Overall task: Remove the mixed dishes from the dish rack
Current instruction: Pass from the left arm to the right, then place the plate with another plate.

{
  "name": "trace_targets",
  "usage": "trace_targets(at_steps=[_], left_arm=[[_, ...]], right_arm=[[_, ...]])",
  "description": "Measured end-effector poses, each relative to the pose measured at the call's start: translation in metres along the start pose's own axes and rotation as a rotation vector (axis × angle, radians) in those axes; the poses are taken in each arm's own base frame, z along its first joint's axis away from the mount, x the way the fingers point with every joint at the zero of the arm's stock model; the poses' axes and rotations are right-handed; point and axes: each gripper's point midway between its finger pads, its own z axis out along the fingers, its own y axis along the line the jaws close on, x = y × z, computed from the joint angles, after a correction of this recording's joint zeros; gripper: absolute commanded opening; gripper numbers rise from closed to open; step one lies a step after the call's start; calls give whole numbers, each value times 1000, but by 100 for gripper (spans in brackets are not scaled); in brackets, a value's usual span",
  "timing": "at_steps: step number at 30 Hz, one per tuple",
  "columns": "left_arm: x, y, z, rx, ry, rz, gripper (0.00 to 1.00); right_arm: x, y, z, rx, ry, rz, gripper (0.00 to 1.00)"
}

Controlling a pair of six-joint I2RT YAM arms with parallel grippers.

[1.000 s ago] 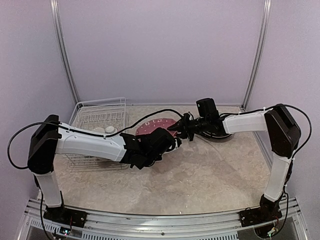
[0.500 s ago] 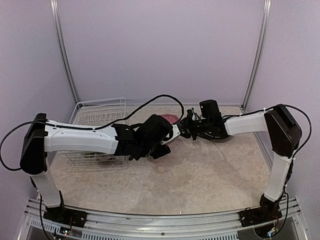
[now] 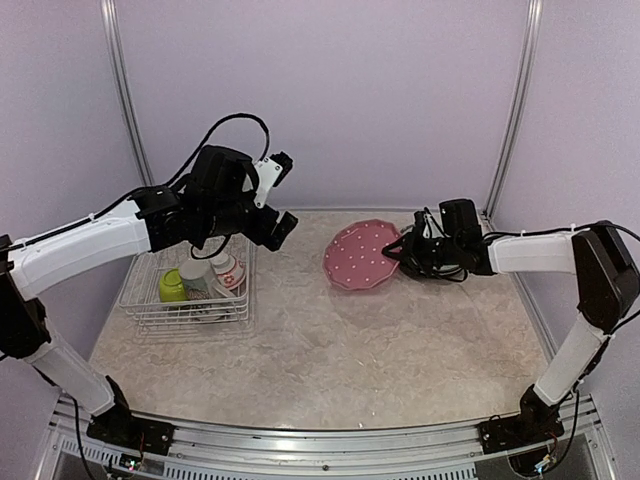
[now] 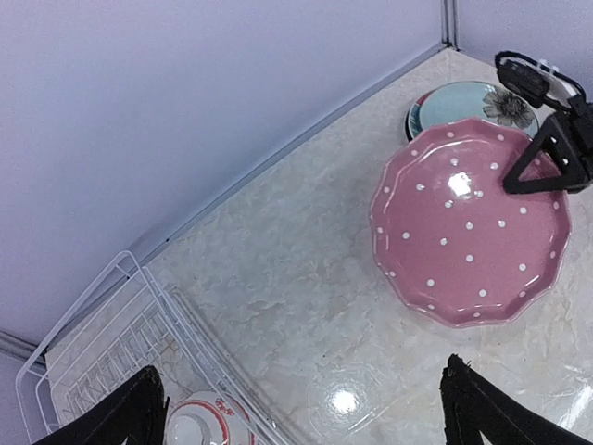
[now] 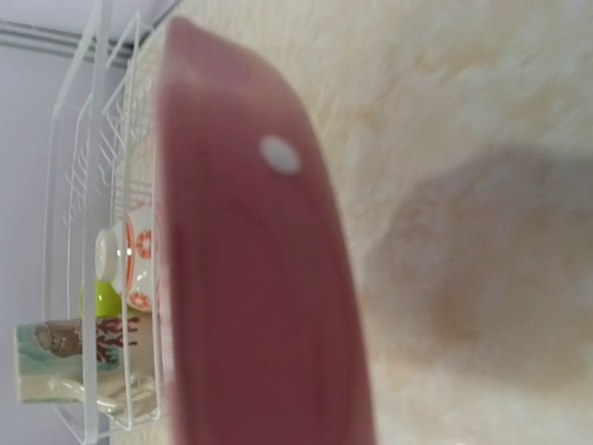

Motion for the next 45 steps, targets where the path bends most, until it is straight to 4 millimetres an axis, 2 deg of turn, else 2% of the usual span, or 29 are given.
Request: trace_targets(at_steps=[4, 7, 12, 19, 24, 29, 35, 45], left_arm=[[-6, 45, -14, -7, -37, -171, 99], [-8, 71, -22, -7, -61, -289, 99], [-4, 129, -39, -22, -109, -530, 99], [15, 193, -53, -25, -152, -810, 99], [35, 223, -58, -28, -152, -953, 99], [40, 236, -63, -17, -166, -1019, 99], [42, 240, -65, 2, -169, -1051, 99], [44, 238, -62, 27, -159, -1063, 99]], right_arm=[[-15, -6, -25, 10, -59, -14, 0], [-29, -15, -42, 28, -106, -12, 0], [-50, -37, -74, 71, -179, 17, 0], [-86, -61, -114, 109, -284, 56, 0], [-108, -84, -140, 127, -346, 102, 0], [-122, -106, -149, 128, -369, 140, 0], [-127, -134, -133, 133, -318, 194, 0], [-145, -145, -110, 87, -286, 201, 0]])
